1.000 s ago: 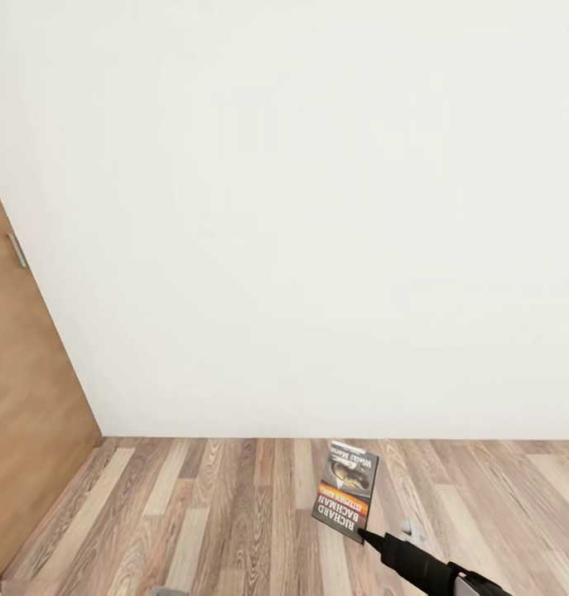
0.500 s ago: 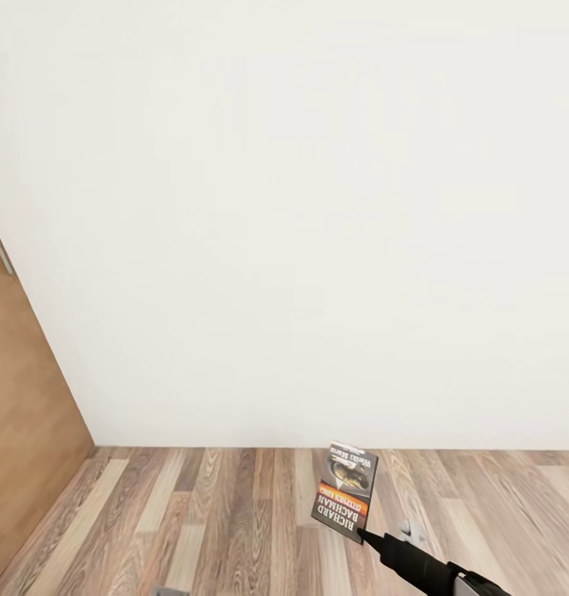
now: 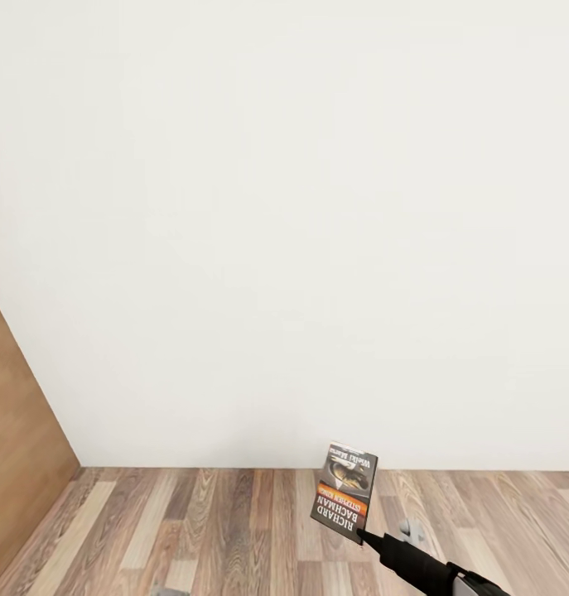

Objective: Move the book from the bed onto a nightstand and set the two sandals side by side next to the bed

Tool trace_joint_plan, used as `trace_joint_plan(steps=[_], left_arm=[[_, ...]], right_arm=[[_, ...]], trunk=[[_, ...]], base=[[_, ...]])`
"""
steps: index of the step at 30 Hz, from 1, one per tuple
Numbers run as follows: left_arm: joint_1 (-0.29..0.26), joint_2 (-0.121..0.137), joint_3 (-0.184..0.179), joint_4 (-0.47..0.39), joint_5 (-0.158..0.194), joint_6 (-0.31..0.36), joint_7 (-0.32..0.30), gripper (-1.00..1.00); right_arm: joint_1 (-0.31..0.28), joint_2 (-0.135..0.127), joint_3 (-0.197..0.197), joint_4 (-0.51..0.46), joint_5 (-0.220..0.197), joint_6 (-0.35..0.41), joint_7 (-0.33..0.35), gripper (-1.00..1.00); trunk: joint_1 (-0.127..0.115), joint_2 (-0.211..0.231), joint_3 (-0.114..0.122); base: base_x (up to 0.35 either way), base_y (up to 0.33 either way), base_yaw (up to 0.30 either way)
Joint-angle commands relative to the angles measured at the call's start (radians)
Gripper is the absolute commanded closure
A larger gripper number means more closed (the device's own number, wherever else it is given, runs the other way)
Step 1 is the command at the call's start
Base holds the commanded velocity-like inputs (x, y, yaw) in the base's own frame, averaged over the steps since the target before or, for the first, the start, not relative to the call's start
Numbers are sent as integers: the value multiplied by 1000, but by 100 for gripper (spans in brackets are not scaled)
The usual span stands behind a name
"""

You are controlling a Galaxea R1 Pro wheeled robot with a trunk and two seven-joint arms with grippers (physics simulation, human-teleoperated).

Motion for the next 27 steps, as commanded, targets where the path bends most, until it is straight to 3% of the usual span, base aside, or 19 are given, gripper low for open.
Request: trace_joint_plan(steps=[1, 6, 17, 27], left_arm=[[-1, 0, 9, 0, -10, -4, -4, -100], [-1, 0, 9, 1, -10, -4, -4, -100], [-1, 0, 9, 2, -10, -4, -4, -100], [-1, 0, 8, 2, -10, -4, -4, -100]], right_arm=[[-1, 0, -4, 0, -7, 6, 4, 100], [-1, 0, -4, 0, -7, 6, 5, 100], [-1, 0, -4, 0, -7, 6, 5, 100], [-1, 0, -4, 0, -7, 6, 4, 100]], trunk=[[1, -1, -1], [1, -1, -1], [1, -1, -1], [1, -1, -1]], base=[[328, 0, 0], [199, 0, -83], [20, 0, -267], [286, 0, -119]])
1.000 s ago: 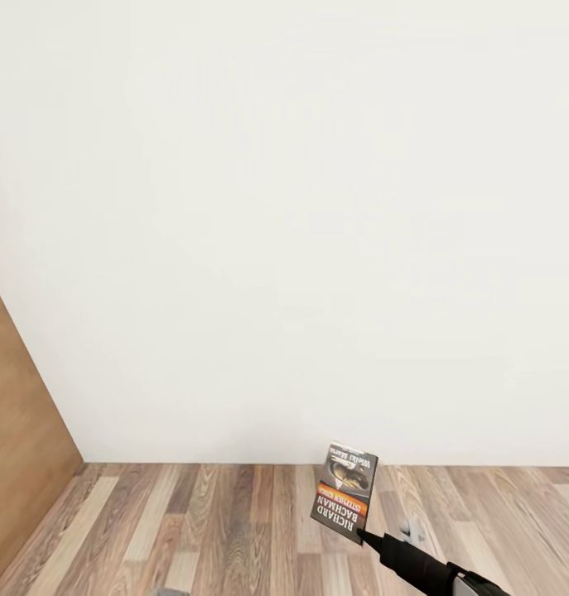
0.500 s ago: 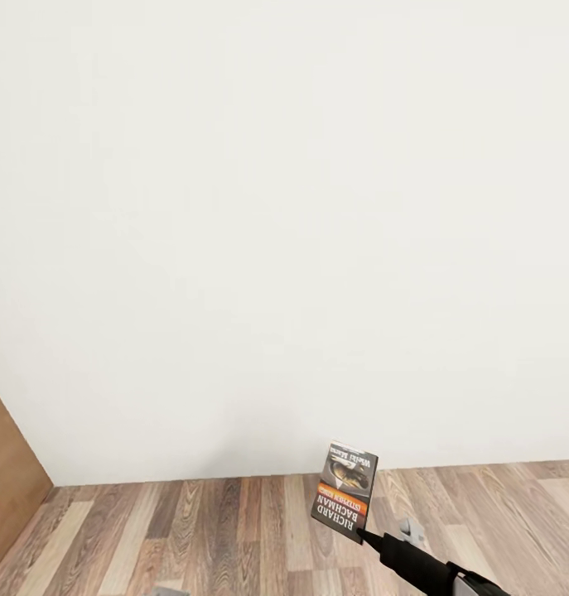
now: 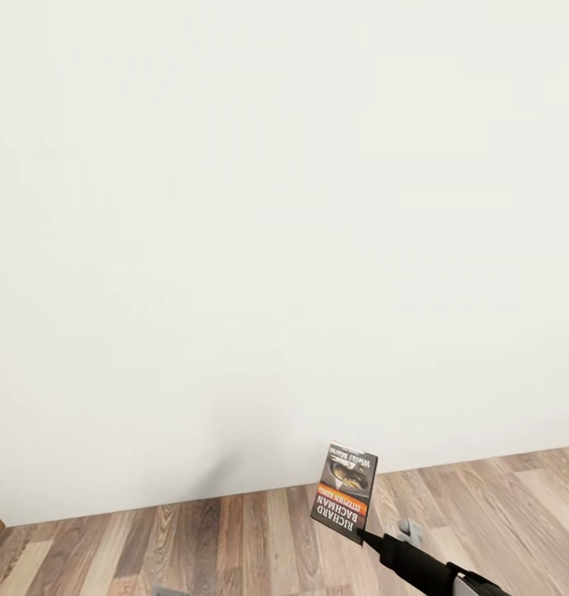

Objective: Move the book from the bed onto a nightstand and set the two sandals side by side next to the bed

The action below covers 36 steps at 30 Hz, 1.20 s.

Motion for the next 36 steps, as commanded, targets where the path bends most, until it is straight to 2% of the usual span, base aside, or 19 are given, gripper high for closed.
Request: trace_joint_plan(steps=[1, 21, 29, 36], left_arm=[[-1, 0, 9, 1, -10, -4, -3, -100], [-1, 0, 9, 1, -10, -4, -3, -100], [-1, 0, 9, 1, -10, -4, -3, -100], [-1, 0, 8, 1, -10, -4, -3, -100]], right_arm=[[-1, 0, -4, 0, -7, 6, 3, 100], [-1, 0, -4, 0, -7, 6, 3, 100], [-1, 0, -4, 0, -7, 6, 4, 100], [-1, 0, -4, 0, -7, 6, 4, 100]], trunk=[[1, -1, -1], [1, -1, -1], [1, -1, -1], [1, -1, -4]], base=[[331, 0, -6], [329, 0, -1], [66, 0, -15], [1, 0, -229]])
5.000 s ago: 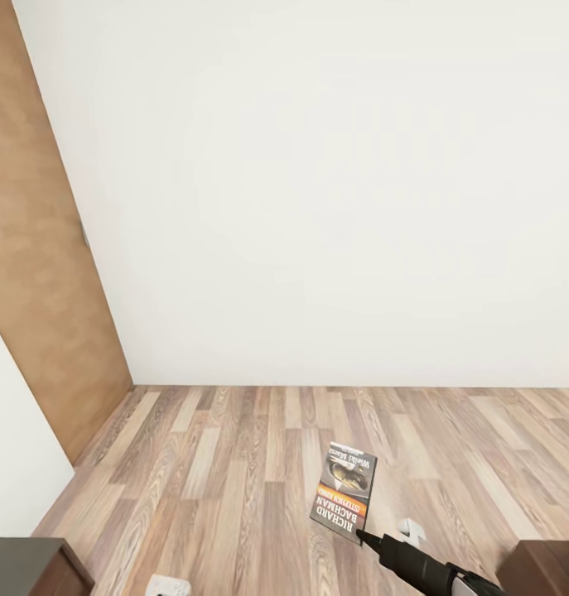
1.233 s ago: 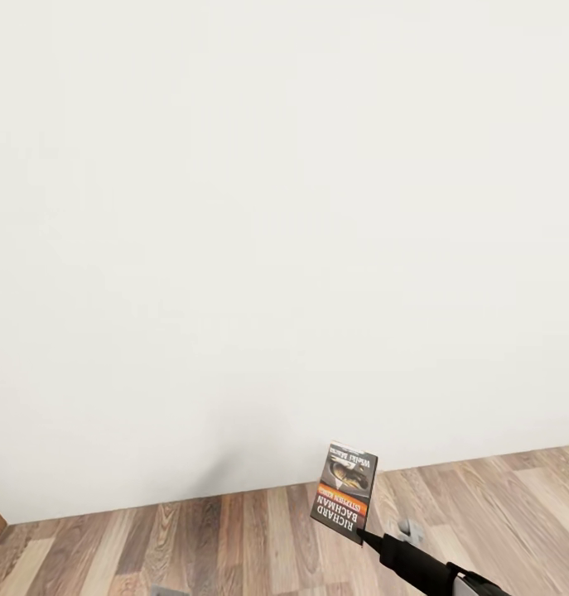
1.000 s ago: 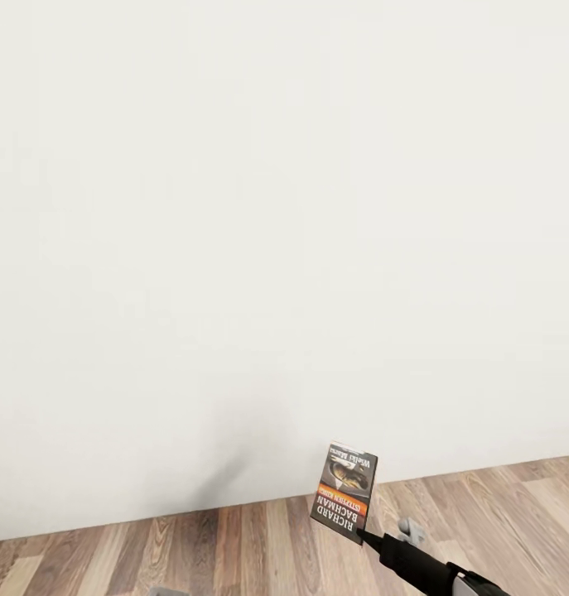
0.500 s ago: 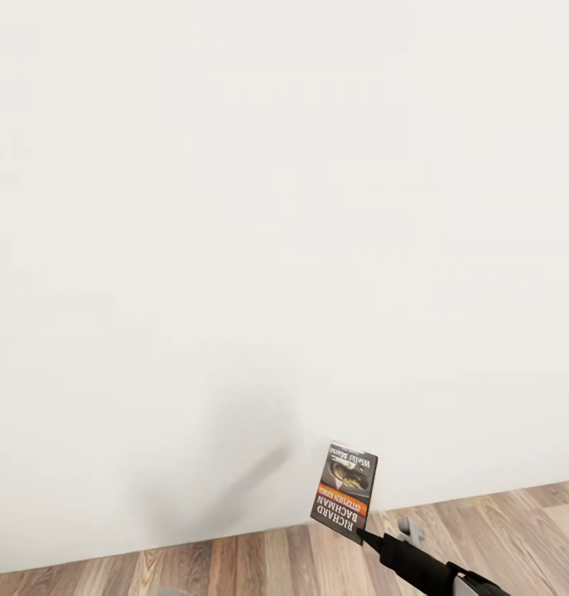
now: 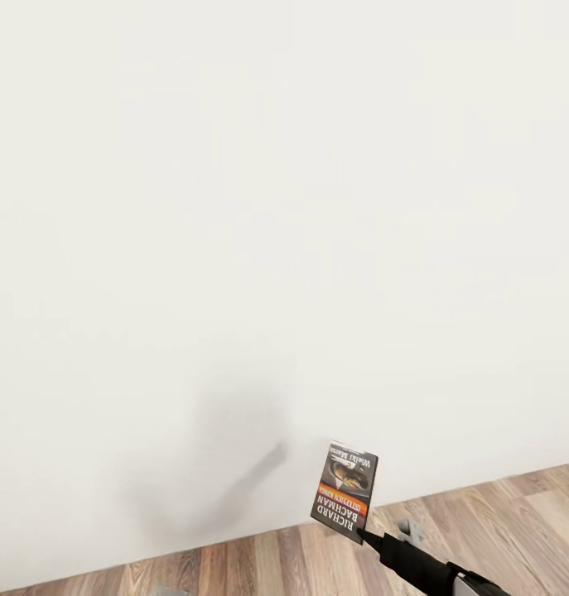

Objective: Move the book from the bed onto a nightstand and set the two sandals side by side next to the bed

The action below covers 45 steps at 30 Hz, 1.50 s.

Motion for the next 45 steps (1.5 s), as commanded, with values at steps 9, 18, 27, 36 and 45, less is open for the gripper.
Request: trace_joint_plan(steps=[9, 18, 27, 36, 45], left_arm=[[-1, 0, 9, 0, -10, -4, -4, -100], [-1, 0, 9, 0, -10, -4, -4, -100], [-1, -1, 9, 0, -10, -4, -4, -100], [-1, -1, 8, 0, -10, -3, -3, -100], [-1, 0, 9, 0, -10, -4, -3, -100]], right_arm=[[-1, 0, -1, 1, -6, 6, 3, 100], [-1, 0, -1, 0, -6, 6, 3, 100], [-1, 0, -1, 1, -6, 6, 2, 100], [-1, 0, -1, 1, -6, 6, 2, 100], [-1, 0, -1, 1, -6, 6, 2, 100]], trunk=[[0, -1, -5], [0, -1, -8], [0, -1, -12], [0, -1, -16], [0, -1, -16]], base=[[0, 0, -274], [0, 0, -276], [0, 0, -275], [183, 0, -249], [291, 0, -25]])
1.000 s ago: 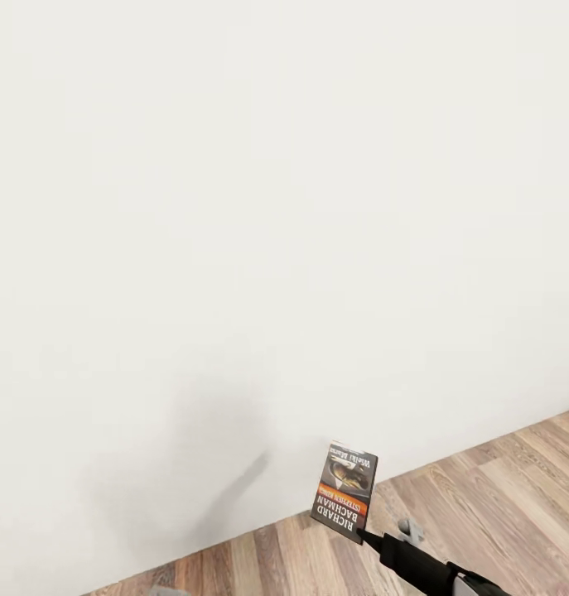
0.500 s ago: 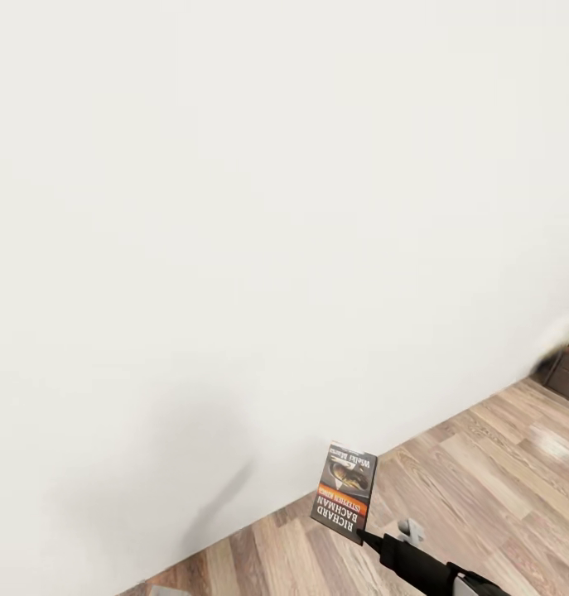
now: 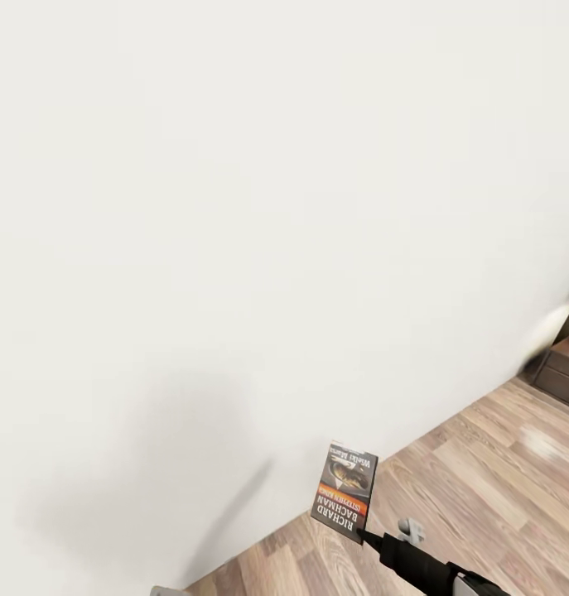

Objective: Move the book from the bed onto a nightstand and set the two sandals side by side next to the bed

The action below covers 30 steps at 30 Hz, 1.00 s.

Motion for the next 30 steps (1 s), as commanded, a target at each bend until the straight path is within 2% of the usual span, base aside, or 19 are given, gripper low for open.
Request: trace_joint_plan(steps=[1, 7, 30], left_arm=[[-1, 0, 9, 1, -10, -5, -4, -100], [-1, 0, 9, 1, -10, -5, -5, -100], [-1, -1, 8, 1, -12, -5, -5, -100]], right_arm=[[-1, 0, -1, 0, -7, 6, 4, 100], [-1, 0, -1, 0, -7, 6, 5, 100], [-1, 0, -1, 0, -7, 6, 3, 100]], trunk=[[0, -1, -1], [0, -1, -1], [0, -1, -1]], base=[[72, 0, -7], [25, 0, -157], [1, 0, -275]])
